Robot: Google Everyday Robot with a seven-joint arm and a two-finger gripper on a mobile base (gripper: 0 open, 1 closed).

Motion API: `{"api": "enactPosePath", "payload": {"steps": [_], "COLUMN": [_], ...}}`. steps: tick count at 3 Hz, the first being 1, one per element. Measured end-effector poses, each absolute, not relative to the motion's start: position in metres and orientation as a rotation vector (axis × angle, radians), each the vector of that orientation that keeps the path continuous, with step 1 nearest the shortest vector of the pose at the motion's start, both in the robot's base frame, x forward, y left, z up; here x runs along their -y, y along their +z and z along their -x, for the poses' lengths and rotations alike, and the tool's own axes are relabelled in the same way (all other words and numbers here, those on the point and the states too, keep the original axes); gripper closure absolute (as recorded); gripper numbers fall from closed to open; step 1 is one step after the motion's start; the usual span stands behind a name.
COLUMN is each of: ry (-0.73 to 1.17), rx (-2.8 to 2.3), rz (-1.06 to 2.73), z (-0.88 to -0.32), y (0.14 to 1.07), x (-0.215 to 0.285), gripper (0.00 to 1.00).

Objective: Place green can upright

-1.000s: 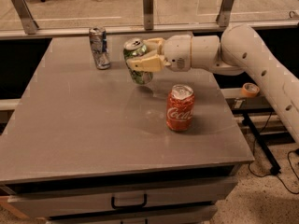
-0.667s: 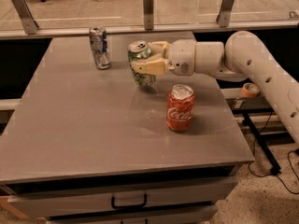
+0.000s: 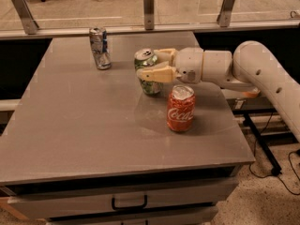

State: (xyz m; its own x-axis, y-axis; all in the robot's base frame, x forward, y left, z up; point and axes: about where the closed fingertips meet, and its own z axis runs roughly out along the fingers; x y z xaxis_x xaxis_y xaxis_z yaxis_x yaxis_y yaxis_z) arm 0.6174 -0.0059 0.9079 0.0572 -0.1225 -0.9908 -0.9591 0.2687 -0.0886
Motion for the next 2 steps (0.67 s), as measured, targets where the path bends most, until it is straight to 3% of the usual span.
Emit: {"api": "enactPosePath", "payload": {"steps": [1, 2], "ry": [0.888, 0.883], "rx": [-1.373, -1.393], "rz": [1.111, 1.117], "z": [-0.6118, -0.6091], "y": [0.9075, 0.9082], "x": [0.0134, 0.0178], "gripper": [0.0, 0.0]}}
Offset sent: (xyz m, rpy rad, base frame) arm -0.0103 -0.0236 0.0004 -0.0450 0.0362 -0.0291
